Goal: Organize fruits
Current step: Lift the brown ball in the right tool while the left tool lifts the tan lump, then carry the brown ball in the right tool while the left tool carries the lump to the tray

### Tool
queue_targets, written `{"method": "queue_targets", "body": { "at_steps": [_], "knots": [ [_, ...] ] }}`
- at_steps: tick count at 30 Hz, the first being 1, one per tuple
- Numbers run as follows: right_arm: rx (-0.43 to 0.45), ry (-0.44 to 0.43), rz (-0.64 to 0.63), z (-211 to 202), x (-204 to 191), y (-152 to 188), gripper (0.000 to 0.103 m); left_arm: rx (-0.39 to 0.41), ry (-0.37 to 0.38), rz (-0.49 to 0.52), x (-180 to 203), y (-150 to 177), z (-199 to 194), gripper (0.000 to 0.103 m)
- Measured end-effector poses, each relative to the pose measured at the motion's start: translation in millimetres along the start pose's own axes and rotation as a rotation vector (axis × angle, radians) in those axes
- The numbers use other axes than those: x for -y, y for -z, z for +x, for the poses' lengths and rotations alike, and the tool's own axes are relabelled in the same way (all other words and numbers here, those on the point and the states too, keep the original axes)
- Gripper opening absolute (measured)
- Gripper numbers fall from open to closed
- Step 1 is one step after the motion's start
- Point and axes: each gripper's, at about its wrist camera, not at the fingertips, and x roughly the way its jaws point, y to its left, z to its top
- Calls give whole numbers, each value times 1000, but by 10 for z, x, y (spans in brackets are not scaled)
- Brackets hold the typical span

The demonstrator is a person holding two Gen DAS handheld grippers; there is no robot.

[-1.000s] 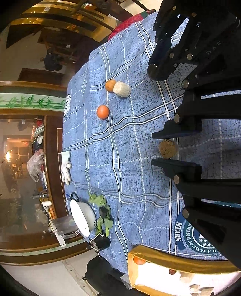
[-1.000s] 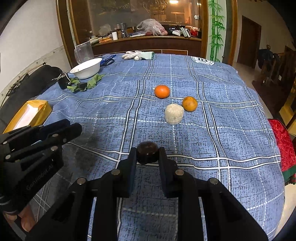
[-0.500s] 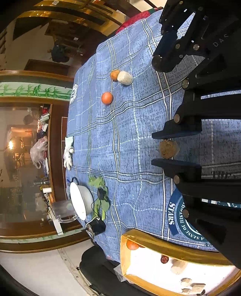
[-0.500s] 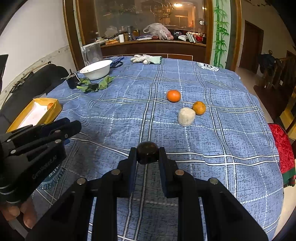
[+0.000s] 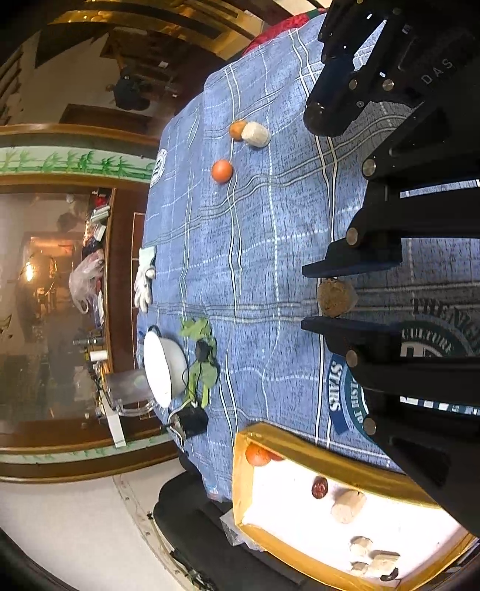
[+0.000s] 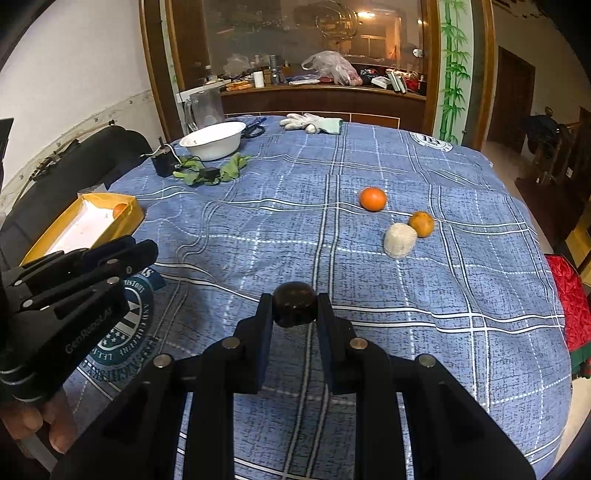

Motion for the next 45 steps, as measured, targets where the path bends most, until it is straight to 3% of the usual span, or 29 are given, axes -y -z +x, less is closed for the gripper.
{"method": "queue_targets", "body": {
  "at_steps": [32, 45],
  "knots": [
    [-18, -115, -95, 230, -747, -119, 25, -7, -99, -122, -783, 160, -97, 20],
    [-19, -159, -141, 281, -1073, -169, 25, -5, -174, -217, -1346, 254, -218, 20]
  ]
}}
